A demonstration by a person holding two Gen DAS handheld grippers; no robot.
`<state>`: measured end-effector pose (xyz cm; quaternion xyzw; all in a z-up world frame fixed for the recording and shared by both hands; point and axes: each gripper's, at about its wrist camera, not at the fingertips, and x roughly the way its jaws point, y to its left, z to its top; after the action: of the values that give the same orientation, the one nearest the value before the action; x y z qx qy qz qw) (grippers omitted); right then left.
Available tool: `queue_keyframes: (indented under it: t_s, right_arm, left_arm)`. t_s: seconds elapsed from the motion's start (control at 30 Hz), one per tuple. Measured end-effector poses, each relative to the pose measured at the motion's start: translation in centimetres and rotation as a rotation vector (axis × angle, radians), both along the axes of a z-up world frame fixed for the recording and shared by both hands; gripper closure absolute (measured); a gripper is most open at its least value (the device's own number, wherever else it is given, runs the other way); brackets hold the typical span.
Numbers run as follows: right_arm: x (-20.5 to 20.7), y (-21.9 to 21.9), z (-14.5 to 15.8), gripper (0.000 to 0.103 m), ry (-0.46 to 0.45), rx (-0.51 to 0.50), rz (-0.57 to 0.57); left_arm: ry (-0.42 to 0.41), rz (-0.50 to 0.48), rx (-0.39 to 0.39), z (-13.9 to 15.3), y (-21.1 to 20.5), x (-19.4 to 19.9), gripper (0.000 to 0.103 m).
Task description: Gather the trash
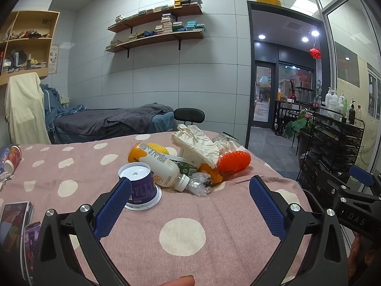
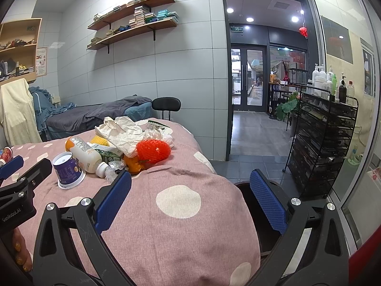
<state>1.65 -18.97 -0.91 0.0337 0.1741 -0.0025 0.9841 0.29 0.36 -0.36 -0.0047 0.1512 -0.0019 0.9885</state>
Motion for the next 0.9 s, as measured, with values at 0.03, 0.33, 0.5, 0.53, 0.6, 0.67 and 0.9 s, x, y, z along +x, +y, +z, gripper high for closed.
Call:
queue_keyframes:
  t_s: [0.03,0.33,0.5,0.53,0.6,0.67,0.9]
  right_arm:
    - [-0.02,-0.03,0.02,0.005,0.0,0.001,0.0]
    - [0.04,0.12,0.11,0.005,0.001,0.001,-0.001]
    - [0.04,0.11,0.09,0.005,0.001,0.001,-0.001]
    - [0.04,0.16,0.11,0.005,0.002,0.001,-0.001]
    - [0.02,0.13,0.1,0.005,0.002,0.002,0.0]
    - [0.06,0.1,0.07,0.005,0.002,0.002,-0.001]
    - [0.07,0.13,0.06,0.005,0.005,0.004,0.001]
  left_arm:
    - [0.0,0.0,0.0,-0.01,0.02,-0.01,0.006]
    - [0.003,0.0,-0.001,-0.33,0.11,0.08,0.006]
    - [0.004,-0.002,-0.001,-0.32,0.11,0.13,0.006]
    - [0.004,-0.002,-0.002,-0.4,0.14,0.14,0.006]
    - [0.005,-0.001,-0.001,-0.33,0.13,0.16,0.006]
    - [0.006,-0.001,-0.002,-0.54,0.24,0.19,0.006]
    - [0.009,-0.001,-0.002,-0.58,0.25,0.31,0.006]
